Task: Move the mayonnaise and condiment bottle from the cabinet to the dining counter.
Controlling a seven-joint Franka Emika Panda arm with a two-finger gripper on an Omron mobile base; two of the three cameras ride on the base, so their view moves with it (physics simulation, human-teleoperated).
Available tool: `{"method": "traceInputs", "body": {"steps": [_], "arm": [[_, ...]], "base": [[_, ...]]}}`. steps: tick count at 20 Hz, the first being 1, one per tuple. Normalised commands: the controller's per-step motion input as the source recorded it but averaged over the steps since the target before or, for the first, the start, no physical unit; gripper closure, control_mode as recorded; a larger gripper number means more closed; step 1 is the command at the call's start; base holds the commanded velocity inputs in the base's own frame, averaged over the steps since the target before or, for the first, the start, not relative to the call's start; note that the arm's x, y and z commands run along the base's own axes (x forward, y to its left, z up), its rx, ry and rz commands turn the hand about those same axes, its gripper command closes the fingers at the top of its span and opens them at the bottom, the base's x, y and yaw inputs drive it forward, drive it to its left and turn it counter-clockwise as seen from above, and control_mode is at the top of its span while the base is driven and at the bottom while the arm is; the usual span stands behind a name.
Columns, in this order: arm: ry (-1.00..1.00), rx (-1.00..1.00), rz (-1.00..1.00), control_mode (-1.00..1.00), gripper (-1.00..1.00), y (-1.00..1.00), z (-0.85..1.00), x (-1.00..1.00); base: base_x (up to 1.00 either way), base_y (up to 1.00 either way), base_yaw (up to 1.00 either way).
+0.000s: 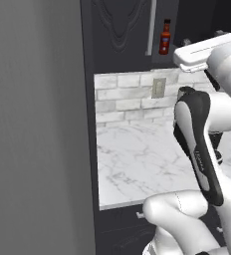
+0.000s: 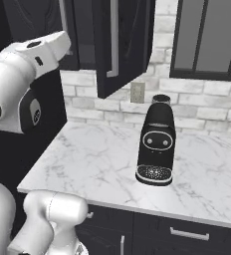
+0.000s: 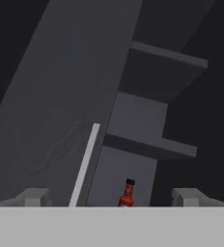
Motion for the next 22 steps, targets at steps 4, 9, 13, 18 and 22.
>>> {"method": "traceInputs", "body": {"steps": [4, 9, 13, 18, 22], "arm": [[0.24, 0.0, -0.19, -1.0, -1.0, 0.0, 0.0, 0.84], [0.23, 0.0, -0.26, -1.0, -1.0, 0.0, 0.0, 0.72], [0.18, 0.0, -0.36, -1.0, -1.0, -0.19, 0.0, 0.5], [0.12, 0.0, -0.44, -1.0, -1.0, -0.43, 0.0, 0.37], [0.09, 0.0, -0.46, -1.0, -1.0, -0.46, 0.0, 0.23]], "base": [[0.0, 0.0, 0.0], [0.0, 0.0, 0.0], [0.0, 0.0, 0.0], [0.0, 0.0, 0.0], [0.0, 0.0, 0.0]]}}
